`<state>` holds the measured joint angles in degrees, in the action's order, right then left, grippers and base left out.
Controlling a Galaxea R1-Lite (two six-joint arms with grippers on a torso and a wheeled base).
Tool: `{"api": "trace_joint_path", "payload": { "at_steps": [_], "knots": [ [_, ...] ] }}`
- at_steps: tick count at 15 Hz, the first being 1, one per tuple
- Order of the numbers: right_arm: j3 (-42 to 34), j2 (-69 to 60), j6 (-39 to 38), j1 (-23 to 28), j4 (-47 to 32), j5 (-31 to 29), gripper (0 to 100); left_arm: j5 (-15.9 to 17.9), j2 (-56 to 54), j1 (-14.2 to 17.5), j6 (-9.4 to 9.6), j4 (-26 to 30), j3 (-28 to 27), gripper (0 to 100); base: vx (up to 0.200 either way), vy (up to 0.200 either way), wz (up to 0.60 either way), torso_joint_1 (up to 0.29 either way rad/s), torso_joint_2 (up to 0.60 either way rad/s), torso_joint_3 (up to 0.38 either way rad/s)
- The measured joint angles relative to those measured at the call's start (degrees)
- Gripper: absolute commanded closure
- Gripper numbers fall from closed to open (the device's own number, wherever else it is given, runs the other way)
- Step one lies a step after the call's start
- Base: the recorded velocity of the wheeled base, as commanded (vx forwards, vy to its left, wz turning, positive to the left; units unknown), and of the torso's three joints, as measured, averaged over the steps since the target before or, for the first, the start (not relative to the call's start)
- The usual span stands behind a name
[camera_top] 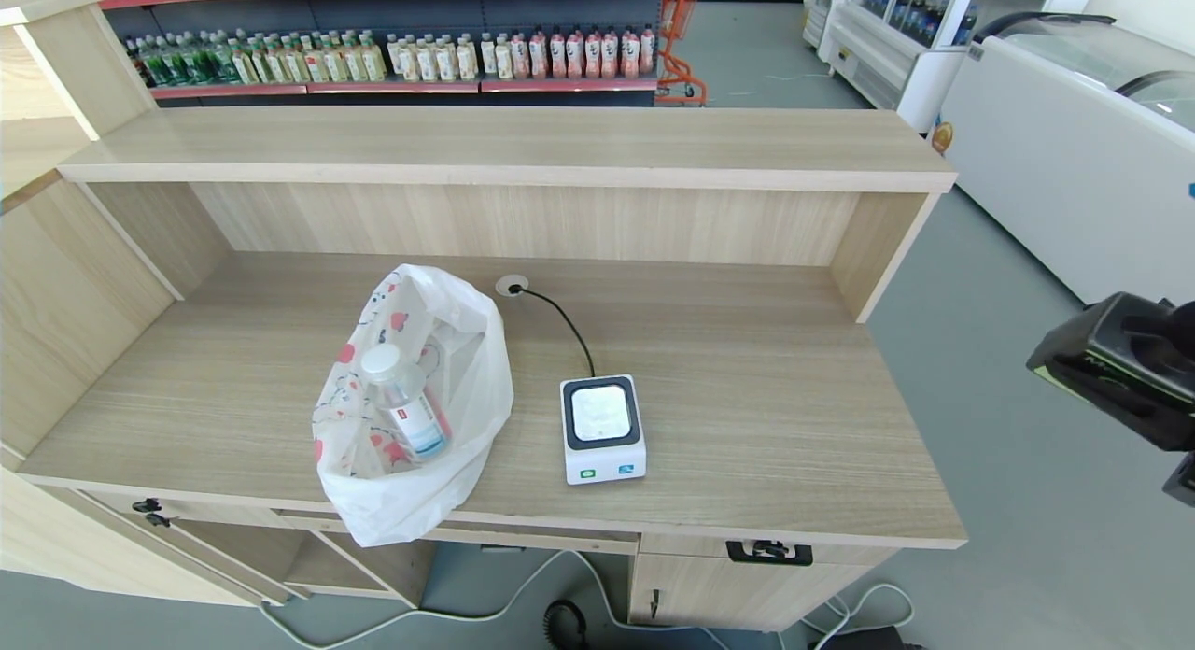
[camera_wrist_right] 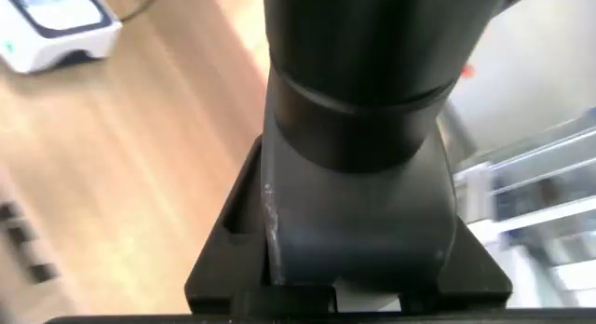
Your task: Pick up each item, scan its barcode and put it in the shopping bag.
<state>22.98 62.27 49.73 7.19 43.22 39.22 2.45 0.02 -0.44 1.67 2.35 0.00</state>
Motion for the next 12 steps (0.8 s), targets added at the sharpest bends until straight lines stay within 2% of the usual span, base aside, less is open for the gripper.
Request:
{"api": "trace_joint_path", "payload": {
  "at_steps": [3,6,7,9,12],
  "knots": [
    [1.2,-2.5,-25.0,1.1,-8.7,-3.4,100,0.0,0.0,0.0,0.00,0.0,0.0,0,0.000,0.000,0.00,0.000,0.00,0.000],
    [8.0,-2.7,-59.8,-2.7,-15.7,-8.7,100,0.0,0.0,0.0,-0.01,0.0,0.0,0,0.000,0.000,0.00,0.000,0.00,0.000],
    [11.7,-1.6,-67.9,-4.1,-16.9,-8.4,100,0.0,0.0,0.0,0.00,0.0,0.0,0,0.000,0.000,0.00,0.000,0.00,0.000],
    [16.8,2.2,-72.0,-5.7,-18.1,-6.5,100,0.0,0.0,0.0,0.00,0.0,0.0,0,0.000,0.000,0.00,0.000,0.00,0.000],
    [21.6,8.4,-73.3,-7.0,-18.2,-2.6,100,0.0,0.0,0.0,-0.01,0.0,0.0,0,0.000,0.000,0.00,0.000,0.00,0.000]
  ]
}}
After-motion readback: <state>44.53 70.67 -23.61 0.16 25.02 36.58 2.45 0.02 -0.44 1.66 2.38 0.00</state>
